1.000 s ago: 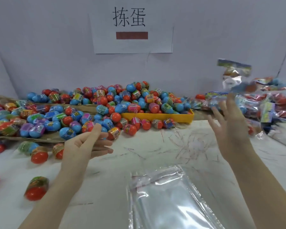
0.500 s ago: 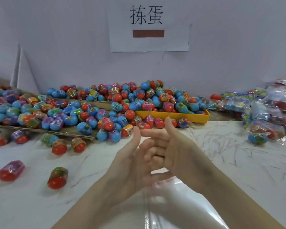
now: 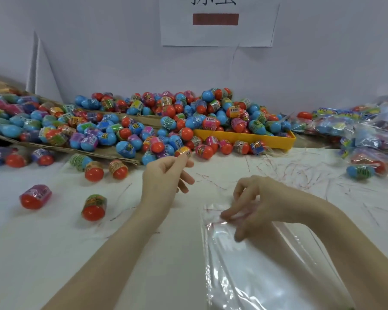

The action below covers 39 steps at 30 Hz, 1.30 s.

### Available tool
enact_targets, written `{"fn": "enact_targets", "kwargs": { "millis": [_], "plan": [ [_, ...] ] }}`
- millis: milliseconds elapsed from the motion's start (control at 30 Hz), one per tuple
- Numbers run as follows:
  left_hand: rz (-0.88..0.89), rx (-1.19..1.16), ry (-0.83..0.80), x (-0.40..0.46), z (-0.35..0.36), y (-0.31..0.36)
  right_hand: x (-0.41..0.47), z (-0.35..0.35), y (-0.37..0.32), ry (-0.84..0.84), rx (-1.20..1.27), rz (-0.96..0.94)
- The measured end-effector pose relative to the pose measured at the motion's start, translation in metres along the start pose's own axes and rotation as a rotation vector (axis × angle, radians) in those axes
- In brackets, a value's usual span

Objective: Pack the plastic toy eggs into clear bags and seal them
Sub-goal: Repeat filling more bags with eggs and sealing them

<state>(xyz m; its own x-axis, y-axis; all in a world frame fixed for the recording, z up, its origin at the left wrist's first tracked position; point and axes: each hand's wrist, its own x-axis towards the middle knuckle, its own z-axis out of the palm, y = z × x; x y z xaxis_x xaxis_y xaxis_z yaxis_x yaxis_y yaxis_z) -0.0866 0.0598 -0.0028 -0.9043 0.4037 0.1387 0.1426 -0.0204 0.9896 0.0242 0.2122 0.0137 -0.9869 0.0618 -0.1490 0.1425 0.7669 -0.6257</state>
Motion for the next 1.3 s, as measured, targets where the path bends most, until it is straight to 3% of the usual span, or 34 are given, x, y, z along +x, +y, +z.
{"fn": "enact_targets", "kwargs": {
  "millis": [167, 300, 367, 467, 533, 700, 867, 1033, 1167, 1233, 1300],
  "plan": [
    [0.105, 0.186, -0.100, -0.005, 0.005, -0.006, 0.002, 0.002, 0.003, 0.053, 0.052, -0.054],
    [0.156, 0.206, -0.142, -0.009, 0.005, -0.002, -0.006, -0.009, -0.006, 0.164, 0.214, -0.136],
    [0.068, 0.078, -0.281, -0.009, 0.006, 0.004, -0.011, -0.018, -0.010, 0.331, 0.340, -0.205],
    [-0.142, -0.061, -0.638, -0.014, 0.006, 0.013, -0.013, -0.023, -0.013, 0.558, 0.438, -0.236],
    [-0.121, -0.061, -0.738, -0.017, 0.005, 0.013, -0.012, -0.020, -0.016, 0.617, 0.450, -0.225],
    [-0.051, -0.215, -0.517, -0.017, 0.004, 0.013, -0.009, -0.020, -0.011, 0.711, 0.631, -0.083],
    [-0.003, -0.305, -0.336, -0.015, 0.005, 0.013, -0.015, -0.023, -0.013, 0.309, 0.834, -0.068],
    [0.022, -0.275, -0.324, -0.017, 0.006, 0.013, -0.010, -0.013, -0.017, 0.338, 0.844, -0.157],
    [-0.001, -0.227, -0.258, -0.017, 0.008, 0.015, -0.009, -0.012, -0.021, 0.539, 0.874, -0.198],
    [0.038, -0.108, -0.113, -0.017, 0.009, 0.014, -0.009, -0.011, -0.023, 0.805, 0.834, -0.227],
    [0.168, -0.015, 0.028, -0.019, 0.010, 0.015, -0.009, -0.007, -0.025, 1.136, 0.565, -0.260]
  ]
}}
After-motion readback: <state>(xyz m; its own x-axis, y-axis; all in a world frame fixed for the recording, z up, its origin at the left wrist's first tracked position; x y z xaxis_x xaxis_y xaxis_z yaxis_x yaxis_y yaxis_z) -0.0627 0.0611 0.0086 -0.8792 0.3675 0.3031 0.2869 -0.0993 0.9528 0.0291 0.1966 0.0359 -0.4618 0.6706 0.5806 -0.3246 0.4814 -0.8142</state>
